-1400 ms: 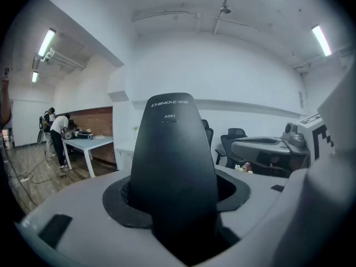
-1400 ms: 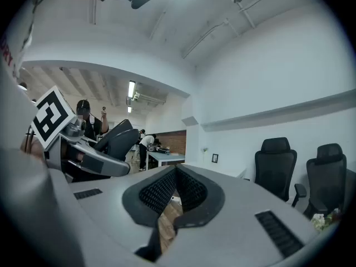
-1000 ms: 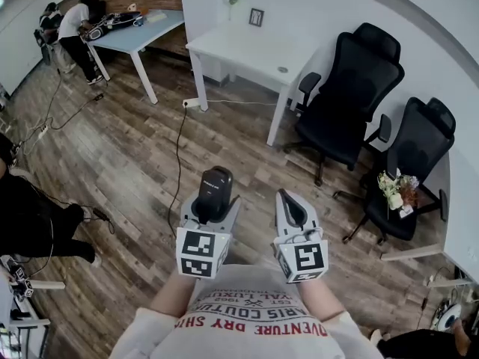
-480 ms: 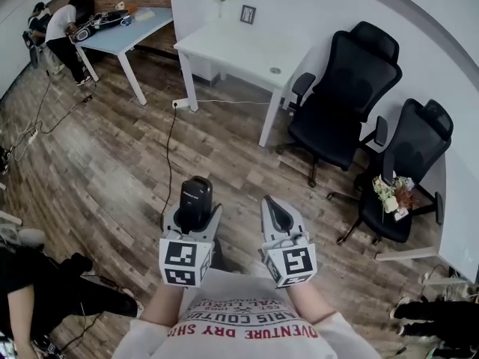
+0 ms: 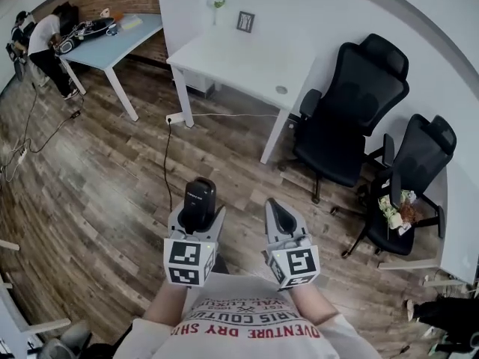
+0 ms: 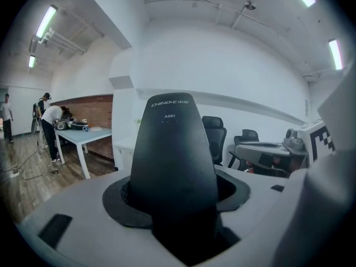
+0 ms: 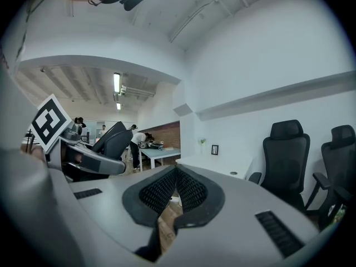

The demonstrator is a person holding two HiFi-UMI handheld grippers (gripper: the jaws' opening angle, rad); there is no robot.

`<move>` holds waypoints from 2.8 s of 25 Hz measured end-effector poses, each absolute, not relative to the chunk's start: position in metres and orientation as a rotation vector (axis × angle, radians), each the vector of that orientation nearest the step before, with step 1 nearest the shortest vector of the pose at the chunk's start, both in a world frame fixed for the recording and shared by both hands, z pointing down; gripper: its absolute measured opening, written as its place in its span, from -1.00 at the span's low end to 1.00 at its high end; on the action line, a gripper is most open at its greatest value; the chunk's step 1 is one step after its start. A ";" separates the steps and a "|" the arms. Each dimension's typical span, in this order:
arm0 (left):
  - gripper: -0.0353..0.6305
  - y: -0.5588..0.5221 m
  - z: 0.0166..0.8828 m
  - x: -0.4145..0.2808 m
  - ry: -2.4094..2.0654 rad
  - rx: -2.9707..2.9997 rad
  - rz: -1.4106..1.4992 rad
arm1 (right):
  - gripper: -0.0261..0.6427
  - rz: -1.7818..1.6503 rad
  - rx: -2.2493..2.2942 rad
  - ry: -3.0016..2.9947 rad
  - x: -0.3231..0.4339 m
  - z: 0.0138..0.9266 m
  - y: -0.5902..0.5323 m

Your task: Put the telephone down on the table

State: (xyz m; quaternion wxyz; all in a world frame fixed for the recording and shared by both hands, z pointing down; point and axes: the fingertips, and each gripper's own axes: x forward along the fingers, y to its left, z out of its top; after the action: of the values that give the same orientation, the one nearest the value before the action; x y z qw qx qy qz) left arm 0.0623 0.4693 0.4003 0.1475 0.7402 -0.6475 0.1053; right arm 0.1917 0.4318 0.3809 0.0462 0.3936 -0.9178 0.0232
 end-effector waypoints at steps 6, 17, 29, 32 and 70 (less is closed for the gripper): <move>-0.02 0.379 0.386 -0.023 -1.817 2.187 0.293 | -0.85 0.070 1.279 -2.781 0.111 0.366 0.347; -0.02 0.260 0.387 -0.111 -1.743 2.258 0.325 | -0.85 0.099 1.360 -2.738 0.025 0.369 0.229; -0.02 0.139 0.410 -0.125 -1.722 2.223 0.378 | -0.85 0.160 1.309 -2.755 0.003 0.393 0.097; -0.02 0.089 0.406 -0.127 -1.739 2.214 0.384 | -0.85 0.178 1.289 -2.769 0.001 0.392 0.045; -0.02 -0.375 0.421 -0.180 -1.397 2.370 0.457 | -0.85 0.344 1.642 -2.516 -0.033 0.416 -0.377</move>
State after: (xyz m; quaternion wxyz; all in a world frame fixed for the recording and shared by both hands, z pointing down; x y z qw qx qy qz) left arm -0.1804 -0.3751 0.4211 0.1754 0.8368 -0.4930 0.1614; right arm -0.0330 -0.3769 0.4161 0.0589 0.5419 -0.8306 0.1134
